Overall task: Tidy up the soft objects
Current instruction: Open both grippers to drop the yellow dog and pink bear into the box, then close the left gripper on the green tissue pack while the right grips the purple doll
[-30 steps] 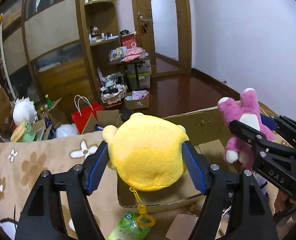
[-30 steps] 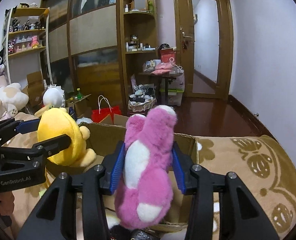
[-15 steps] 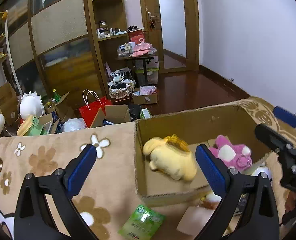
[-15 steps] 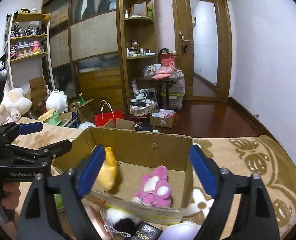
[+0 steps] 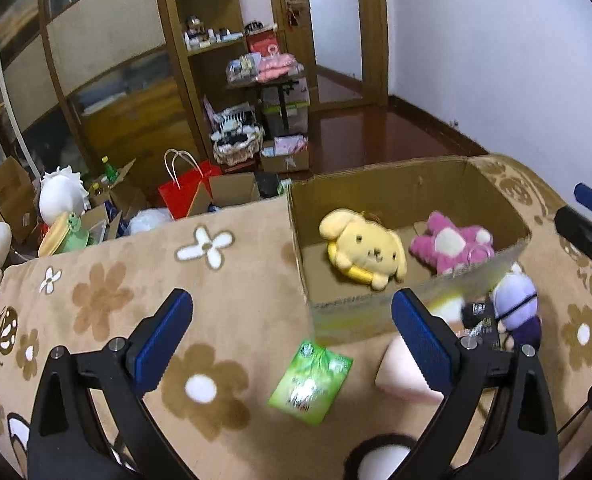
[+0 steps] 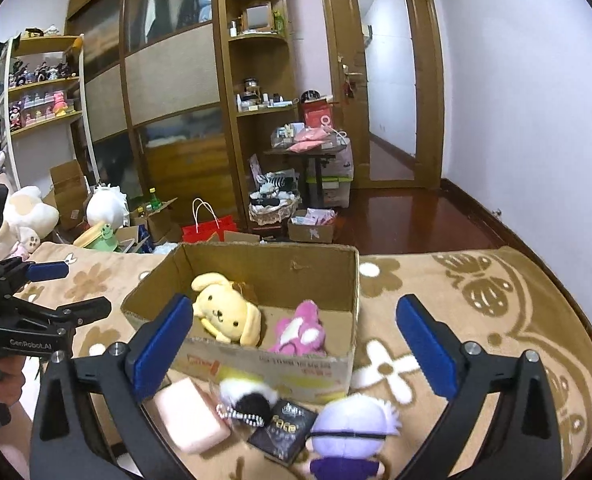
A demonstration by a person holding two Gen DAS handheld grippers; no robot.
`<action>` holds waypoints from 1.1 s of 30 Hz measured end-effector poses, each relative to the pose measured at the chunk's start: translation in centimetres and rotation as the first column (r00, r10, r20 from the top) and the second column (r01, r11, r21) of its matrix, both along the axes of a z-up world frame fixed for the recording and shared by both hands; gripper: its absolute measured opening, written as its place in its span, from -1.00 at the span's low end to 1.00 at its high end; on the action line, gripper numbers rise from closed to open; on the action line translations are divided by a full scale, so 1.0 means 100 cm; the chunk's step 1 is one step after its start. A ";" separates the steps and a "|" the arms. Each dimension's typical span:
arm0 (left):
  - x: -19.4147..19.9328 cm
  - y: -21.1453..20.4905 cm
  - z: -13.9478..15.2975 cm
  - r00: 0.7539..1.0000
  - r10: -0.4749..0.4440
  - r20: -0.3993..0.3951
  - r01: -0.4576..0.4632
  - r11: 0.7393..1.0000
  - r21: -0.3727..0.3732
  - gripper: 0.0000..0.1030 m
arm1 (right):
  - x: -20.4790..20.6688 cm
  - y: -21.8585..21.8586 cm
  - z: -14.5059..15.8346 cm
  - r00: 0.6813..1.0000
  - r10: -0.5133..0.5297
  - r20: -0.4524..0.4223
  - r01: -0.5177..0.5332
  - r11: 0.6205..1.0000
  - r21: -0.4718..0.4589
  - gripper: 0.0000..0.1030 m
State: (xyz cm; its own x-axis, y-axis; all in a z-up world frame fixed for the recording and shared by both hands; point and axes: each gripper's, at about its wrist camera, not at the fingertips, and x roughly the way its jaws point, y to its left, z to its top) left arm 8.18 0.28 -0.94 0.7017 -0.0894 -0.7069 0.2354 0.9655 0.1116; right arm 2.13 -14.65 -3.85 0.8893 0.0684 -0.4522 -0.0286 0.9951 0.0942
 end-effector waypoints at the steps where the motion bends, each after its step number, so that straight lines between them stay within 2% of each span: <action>1: -0.003 0.001 -0.002 1.000 -0.003 -0.011 0.003 1.000 0.006 0.92 | -0.003 -0.001 -0.001 1.000 -0.005 -0.003 0.005 1.000 0.000 1.00; 5: -0.005 0.001 -0.007 0.999 -0.010 -0.053 0.010 1.000 0.008 0.92 | -0.017 -0.005 -0.005 0.999 -0.043 -0.003 0.043 0.999 0.010 1.00; 15: -0.001 -0.004 -0.031 0.993 0.006 -0.118 0.004 0.996 0.090 0.92 | -0.028 -0.010 -0.017 0.996 -0.066 -0.053 0.066 0.998 0.000 1.00; 27: 0.019 -0.011 -0.068 0.964 -0.005 -0.264 0.042 0.990 0.133 0.92 | -0.006 -0.023 -0.061 0.979 -0.077 -0.191 0.087 0.995 0.041 1.00; 33: 0.028 -0.010 -0.083 0.948 -0.002 -0.319 0.039 0.993 0.109 0.92 | 0.008 -0.027 -0.084 0.964 -0.092 -0.251 0.107 0.993 0.047 1.00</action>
